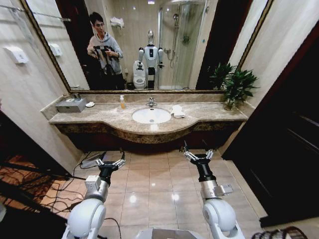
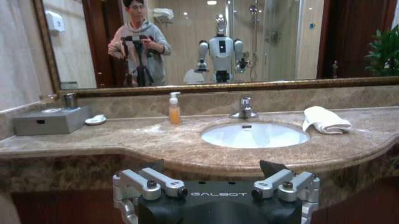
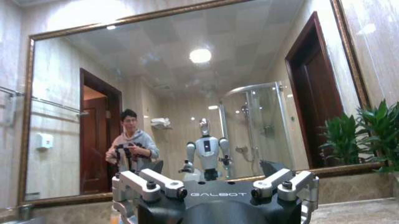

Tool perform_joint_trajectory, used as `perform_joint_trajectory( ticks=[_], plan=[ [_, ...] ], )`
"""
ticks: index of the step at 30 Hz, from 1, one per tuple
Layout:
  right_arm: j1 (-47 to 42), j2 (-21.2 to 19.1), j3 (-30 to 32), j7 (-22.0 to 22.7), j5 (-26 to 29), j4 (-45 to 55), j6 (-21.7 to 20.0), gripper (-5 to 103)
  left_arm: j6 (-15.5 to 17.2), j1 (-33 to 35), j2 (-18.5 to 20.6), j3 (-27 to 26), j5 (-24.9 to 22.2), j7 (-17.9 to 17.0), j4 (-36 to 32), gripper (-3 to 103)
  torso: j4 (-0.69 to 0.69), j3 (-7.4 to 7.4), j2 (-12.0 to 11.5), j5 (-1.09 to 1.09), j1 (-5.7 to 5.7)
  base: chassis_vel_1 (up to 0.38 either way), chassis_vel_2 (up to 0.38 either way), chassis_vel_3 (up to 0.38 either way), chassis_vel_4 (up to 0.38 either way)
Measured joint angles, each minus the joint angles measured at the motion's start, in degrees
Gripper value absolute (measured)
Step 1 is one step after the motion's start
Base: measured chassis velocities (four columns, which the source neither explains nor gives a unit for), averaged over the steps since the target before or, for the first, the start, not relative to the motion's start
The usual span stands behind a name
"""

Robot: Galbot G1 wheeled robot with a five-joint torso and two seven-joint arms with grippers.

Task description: Pick up the towel from the sink counter and wipe the mirror surface.

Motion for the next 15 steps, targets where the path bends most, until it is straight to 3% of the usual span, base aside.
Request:
perform_joint_trajectory(
  ticks=[15],
  plan=[
    [0.8,0.0,0.1,0.0,0.0,-1.2,0.0,100,0.0,0.0,0.0,0.0,0.0,0.0,0.0,100,0.02,0.01,0.0,0.05,0.03,-0.252,0.254,0.265,-0.265]
  ],
)
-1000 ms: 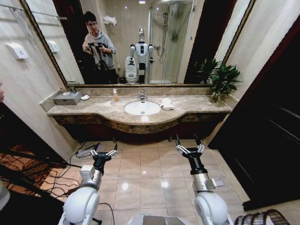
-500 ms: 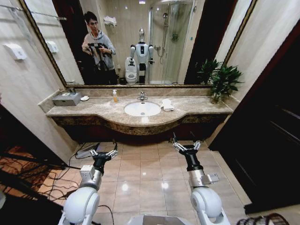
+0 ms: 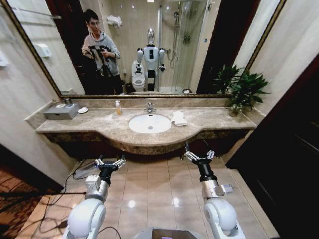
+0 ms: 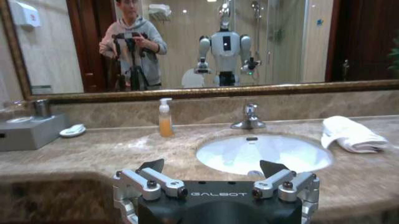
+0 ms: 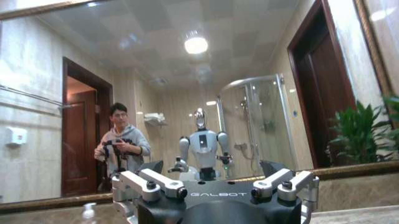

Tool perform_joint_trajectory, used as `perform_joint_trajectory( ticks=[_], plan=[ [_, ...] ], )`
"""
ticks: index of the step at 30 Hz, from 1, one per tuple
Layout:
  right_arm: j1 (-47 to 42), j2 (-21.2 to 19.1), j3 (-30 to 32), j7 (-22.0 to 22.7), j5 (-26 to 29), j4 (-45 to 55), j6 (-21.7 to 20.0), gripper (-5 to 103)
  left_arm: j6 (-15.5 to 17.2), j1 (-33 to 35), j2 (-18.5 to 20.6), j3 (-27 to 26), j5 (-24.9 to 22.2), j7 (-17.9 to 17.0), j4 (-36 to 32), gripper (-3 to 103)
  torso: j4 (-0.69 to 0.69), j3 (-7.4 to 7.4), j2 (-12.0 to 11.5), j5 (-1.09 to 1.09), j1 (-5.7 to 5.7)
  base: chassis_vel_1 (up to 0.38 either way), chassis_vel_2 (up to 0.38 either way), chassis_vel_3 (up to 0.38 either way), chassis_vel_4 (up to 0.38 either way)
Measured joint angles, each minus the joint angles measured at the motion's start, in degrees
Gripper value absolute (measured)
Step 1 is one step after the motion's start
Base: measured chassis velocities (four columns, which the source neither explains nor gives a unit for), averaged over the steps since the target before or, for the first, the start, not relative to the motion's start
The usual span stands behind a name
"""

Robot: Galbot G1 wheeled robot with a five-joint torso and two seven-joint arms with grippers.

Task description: Pick up the towel from the sink counter and wipe the mirror surface.

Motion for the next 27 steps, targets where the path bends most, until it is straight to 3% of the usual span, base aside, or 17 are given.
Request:
perform_joint_trajectory(
  ticks=[2,3,5,7,8,11,13,14,18,21,22,23,24,26,27],
  plan=[
    [0.1,0.0,0.0,0.0,0.0,-0.2,0.0,100,0.0,0.0,0.0,0.0,0.0,0.0,0.0,100,-0.04,0.01,0.0,-0.10,0.03,-0.332,0.346,0.328,-0.358],
    [0.2,-0.1,-0.1,0.0,0.0,-0.3,0.0,100,0.0,0.0,0.0,0.0,0.0,0.0,0.0,100,-0.01,-0.01,0.0,-0.01,-0.02,-0.384,0.366,0.359,-0.357],
    [0.2,-0.2,-0.1,0.0,0.0,-0.4,0.0,100,0.0,0.0,0.0,0.0,0.0,0.0,0.0,100,0.01,0.00,0.0,-0.03,-0.01,-0.357,0.366,0.359,-0.320],
    [0.4,-0.3,-0.1,0.1,0.0,-0.5,0.0,100,0.0,0.0,0.0,0.0,0.0,0.0,0.0,100,-0.05,0.01,0.0,-0.09,0.04,-0.359,0.309,0.355,-0.329],
    [0.5,-0.4,-0.1,0.1,0.1,-0.6,0.0,100,0.0,0.0,0.0,0.0,0.0,0.0,0.0,100,0.01,0.00,0.0,-0.02,0.00,-0.346,0.386,0.343,-0.337],
    [0.6,-0.4,-0.1,0.6,0.1,-0.6,-0.1,100,0.0,0.0,0.0,0.0,0.0,0.0,0.0,100,0.01,0.00,0.0,-0.05,-0.01,-0.330,0.345,0.352,-0.318],
    [0.6,-0.5,-0.3,1.5,-0.1,-0.5,-0.4,100,0.0,0.0,0.0,0.0,0.0,0.0,0.0,100,-0.05,0.01,0.0,-0.08,0.03,-0.315,0.323,0.327,-0.303],
    [0.7,-0.7,-0.7,2.9,-0.3,-0.2,-1.6,100,0.0,0.0,0.0,0.0,0.0,0.0,0.0,100,0.03,0.00,0.0,0.00,0.00,-0.308,0.304,0.288,-0.312],
    [1.4,-1.6,-1.1,4.9,-0.3,0.3,-4.7,100,0.0,0.0,0.0,0.0,0.0,0.0,0.0,100,0.00,0.01,0.0,-0.06,0.05,-0.230,0.248,0.164,-0.203],
    [4.1,-4.0,-1.5,6.4,1.5,-0.3,-10.4,100,0.0,0.0,0.0,0.0,0.0,0.0,0.0,100,-0.04,0.01,0.0,-0.05,0.04,-0.126,0.113,0.023,-0.023],
    [4.1,-4.0,-1.5,6.4,1.5,-0.3,-10.4,100,0.0,0.0,0.0,0.0,0.0,0.0,0.0,100,-0.04,0.01,0.0,-0.05,0.04,-0.070,0.096,-0.044,-0.003],
    [4.7,-4.4,-1.7,6.7,2.4,-0.6,-11.6,100,0.0,0.0,0.0,0.0,0.0,0.0,0.0,100,-0.04,0.01,0.0,-0.05,0.04,-0.070,0.047,-0.044,-0.003],
    [7.4,-6.2,-2.3,7.5,5.3,-1.7,-15.3,100,0.0,0.0,0.0,0.0,0.0,0.0,0.0,100,-0.05,0.00,0.0,-0.05,-0.02,0.011,0.004,-0.073,-0.005],
    [8.4,-6.8,-2.6,7.8,6.2,-2.2,-16.5,100,0.0,0.0,0.0,0.0,0.0,0.0,0.0,100,-0.04,-0.01,0.0,-0.06,-0.04,0.037,0.004,-0.073,-0.005],
    [11.1,-7.9,-3.4,8.5,8.2,-3.6,-19.1,100,0.0,0.0,0.0,0.0,0.0,0.0,0.0,100,-0.01,-0.03,0.0,-0.06,-0.10,0.103,-0.037,-0.064,-0.004]
  ],
)
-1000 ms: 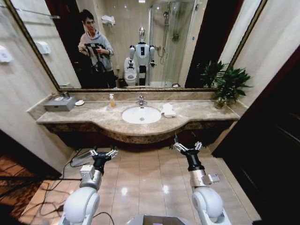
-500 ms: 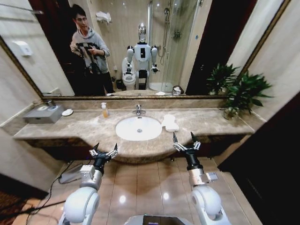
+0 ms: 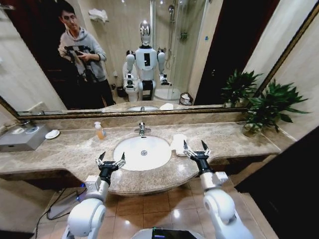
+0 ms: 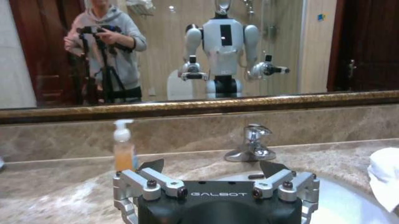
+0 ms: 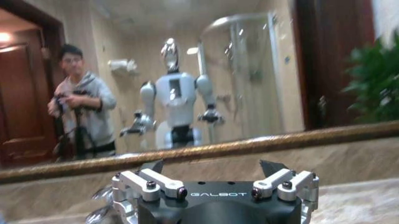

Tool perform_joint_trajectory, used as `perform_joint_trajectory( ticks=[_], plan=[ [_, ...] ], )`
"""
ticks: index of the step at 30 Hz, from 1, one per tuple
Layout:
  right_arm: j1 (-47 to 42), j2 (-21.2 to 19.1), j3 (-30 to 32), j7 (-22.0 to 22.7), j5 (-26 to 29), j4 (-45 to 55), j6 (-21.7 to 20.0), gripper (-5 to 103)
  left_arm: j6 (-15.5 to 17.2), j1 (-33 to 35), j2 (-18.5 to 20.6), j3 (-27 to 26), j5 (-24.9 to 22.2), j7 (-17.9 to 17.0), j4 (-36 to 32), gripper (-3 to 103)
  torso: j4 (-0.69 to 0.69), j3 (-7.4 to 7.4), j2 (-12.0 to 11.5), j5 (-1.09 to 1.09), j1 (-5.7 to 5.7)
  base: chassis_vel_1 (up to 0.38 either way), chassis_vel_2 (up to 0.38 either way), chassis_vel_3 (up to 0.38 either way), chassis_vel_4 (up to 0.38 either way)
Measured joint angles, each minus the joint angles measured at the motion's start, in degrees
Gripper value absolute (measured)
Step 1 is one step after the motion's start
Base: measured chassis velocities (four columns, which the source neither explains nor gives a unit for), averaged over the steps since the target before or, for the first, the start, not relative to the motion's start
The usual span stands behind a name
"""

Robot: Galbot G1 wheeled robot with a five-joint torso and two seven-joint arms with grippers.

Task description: Pick up the towel from the sink counter and wipe the mirror surface.

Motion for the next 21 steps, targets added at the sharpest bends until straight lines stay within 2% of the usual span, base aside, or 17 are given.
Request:
perform_joint_trajectory(
  ticks=[1,2,7,8,10,15,21],
  plan=[
    [2.6,-1.0,-1.0,0.5,1.4,-1.5,-1.8,100,0.0,0.0,0.0,0.0,0.0,0.0,0.0,100,0.04,-0.01,0.0,0.03,-0.01,0.103,-0.037,-0.046,0.075],
    [2.6,-1.0,-1.0,0.5,1.4,-1.5,-1.8,100,0.0,0.0,0.0,0.0,0.0,0.0,0.0,100,0.04,-0.01,0.0,0.03,-0.01,0.103,-0.037,-0.046,0.075],
    [13.0,-5.5,-7.0,3.6,5.1,-9.2,-8.1,100,0.0,0.0,0.0,0.0,0.0,0.0,0.0,100,-0.01,0.02,0.0,0.03,0.06,0.029,-0.023,-0.016,0.016],
    [13.0,-5.5,-7.0,3.6,5.1,-9.2,-8.1,100,0.0,0.0,0.0,0.0,0.0,0.0,0.0,100,-0.01,0.02,0.0,0.03,0.06,0.000,0.000,0.000,0.000],
    [17.5,-8.3,-10.0,5.4,8.3,-12.6,-11.4,100,0.0,0.0,0.0,0.0,0.0,0.0,0.0,100,0.00,0.03,0.0,0.02,0.12,0.000,0.000,0.000,0.000],
    [24.1,-11.9,-14.9,7.8,13.0,-19.4,-14.2,100,0.0,0.0,0.0,0.0,0.0,0.0,0.0,100,0.00,0.03,0.0,0.03,0.10,-0.002,0.006,0.022,-0.015],
    [29.4,-11.9,-18.3,8.7,14.3,-26.1,-14.4,100,0.0,0.0,0.0,0.0,0.0,0.0,0.0,100,-0.01,0.03,0.0,0.02,0.08,0.000,0.000,0.000,0.000]
  ],
)
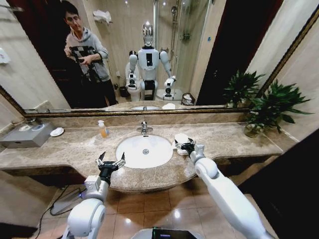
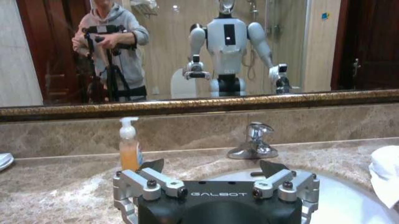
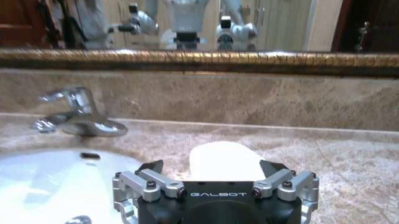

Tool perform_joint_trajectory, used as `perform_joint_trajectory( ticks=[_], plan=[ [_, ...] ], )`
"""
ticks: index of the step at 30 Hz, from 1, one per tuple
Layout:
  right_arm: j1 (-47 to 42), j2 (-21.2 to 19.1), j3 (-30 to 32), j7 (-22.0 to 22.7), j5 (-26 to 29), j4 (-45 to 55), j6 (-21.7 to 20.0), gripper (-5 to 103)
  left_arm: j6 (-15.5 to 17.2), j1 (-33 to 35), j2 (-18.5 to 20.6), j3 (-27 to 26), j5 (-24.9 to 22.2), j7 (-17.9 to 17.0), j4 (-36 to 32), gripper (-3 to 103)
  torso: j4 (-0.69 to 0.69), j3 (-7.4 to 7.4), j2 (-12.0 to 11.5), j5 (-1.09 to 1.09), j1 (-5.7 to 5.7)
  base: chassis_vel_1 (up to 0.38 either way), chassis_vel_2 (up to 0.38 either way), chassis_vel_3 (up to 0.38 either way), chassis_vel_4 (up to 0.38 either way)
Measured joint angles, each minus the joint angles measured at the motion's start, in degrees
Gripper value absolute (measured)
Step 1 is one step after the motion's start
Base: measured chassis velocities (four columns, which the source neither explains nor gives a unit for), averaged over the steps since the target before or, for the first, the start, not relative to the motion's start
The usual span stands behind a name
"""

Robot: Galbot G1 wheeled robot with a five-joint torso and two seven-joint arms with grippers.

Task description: Pick up the towel from the sink counter and wipe the mirror surface.

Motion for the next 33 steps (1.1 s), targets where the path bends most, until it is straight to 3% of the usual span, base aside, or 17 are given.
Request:
perform_joint_trajectory(
  ticks=[7,15,18,27,29,32,33],
  plan=[
    [6.5,1.3,-4.0,-0.5,-0.4,-8.7,0.5,100,0.0,0.0,0.0,0.0,0.0,0.0,0.0,100,0.02,0.00,0.0,0.00,0.01,0.000,0.000,0.000,0.000],
    [5.2,1.4,-4.5,-1.2,-1.4,-10.2,0.7,103,0.0,0.0,0.0,0.0,0.0,0.0,0.0,100,0.00,0.00,0.0,-0.01,0.01,0.000,0.000,0.000,0.000],
    [4.7,1.4,-4.4,-1.1,-1.5,-10.2,0.7,95,0.0,0.0,0.0,0.0,0.0,0.0,0.0,100,0.00,0.00,0.0,-0.01,0.00,0.000,0.000,0.000,0.000],
    [3.9,1.1,-3.5,-1.4,-1.4,-10.0,1.0,58,0.0,0.0,0.0,0.0,0.0,0.0,0.0,100,0.01,-0.01,0.0,-0.01,0.00,0.000,0.000,0.000,0.000],
    [3.8,1.0,-3.5,-1.4,-1.3,-9.9,1.0,58,0.0,0.0,0.0,0.0,0.0,0.0,0.0,100,0.01,-0.01,0.0,-0.01,0.00,0.000,0.000,0.000,0.000],
    [3.5,0.9,-3.2,-1.4,-0.9,-9.5,1.0,42,0.0,0.0,0.0,0.0,0.0,0.0,0.0,100,0.01,0.00,0.0,-0.01,0.01,0.000,0.000,0.000,0.000],
    [3.5,0.9,-3.2,-1.4,-0.9,-9.5,1.0,42,0.0,0.0,0.0,0.0,0.0,0.0,0.0,100,0.01,0.00,0.0,-0.01,0.01,0.000,0.000,0.000,0.000]
  ],
)
